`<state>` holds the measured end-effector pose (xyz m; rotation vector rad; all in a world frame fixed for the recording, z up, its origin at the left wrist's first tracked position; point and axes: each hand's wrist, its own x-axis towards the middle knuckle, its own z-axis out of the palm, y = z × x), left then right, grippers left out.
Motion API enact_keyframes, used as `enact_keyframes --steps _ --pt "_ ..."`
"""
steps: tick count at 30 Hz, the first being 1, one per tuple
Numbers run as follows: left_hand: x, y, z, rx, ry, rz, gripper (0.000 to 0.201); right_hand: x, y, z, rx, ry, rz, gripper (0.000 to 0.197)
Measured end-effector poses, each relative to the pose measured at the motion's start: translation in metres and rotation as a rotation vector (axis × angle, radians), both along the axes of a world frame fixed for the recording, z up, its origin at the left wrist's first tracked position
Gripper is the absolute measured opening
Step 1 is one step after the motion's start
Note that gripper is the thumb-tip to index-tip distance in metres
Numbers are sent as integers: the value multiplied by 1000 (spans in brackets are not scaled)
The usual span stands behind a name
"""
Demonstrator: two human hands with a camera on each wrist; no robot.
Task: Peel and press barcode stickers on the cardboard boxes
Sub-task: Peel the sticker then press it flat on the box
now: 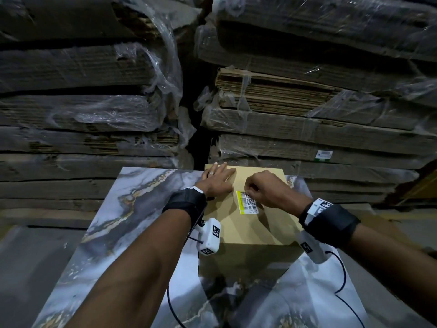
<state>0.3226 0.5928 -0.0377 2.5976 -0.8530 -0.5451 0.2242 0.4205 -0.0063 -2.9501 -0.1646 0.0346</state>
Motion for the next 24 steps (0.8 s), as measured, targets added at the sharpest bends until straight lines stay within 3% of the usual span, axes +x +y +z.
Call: enact_keyframes --steps 9,17,24 --pt "-1 -1 1 19 -11 -11 71 -18 2 -28 -121 -164 50 7" --pt "-1 -2 1 20 -13 -14 70 -22 -10 -20 119 -115 19 3" --pt "-5 -1 2 2 -24 2 65 -15 -4 -12 235 -172 -9 40"
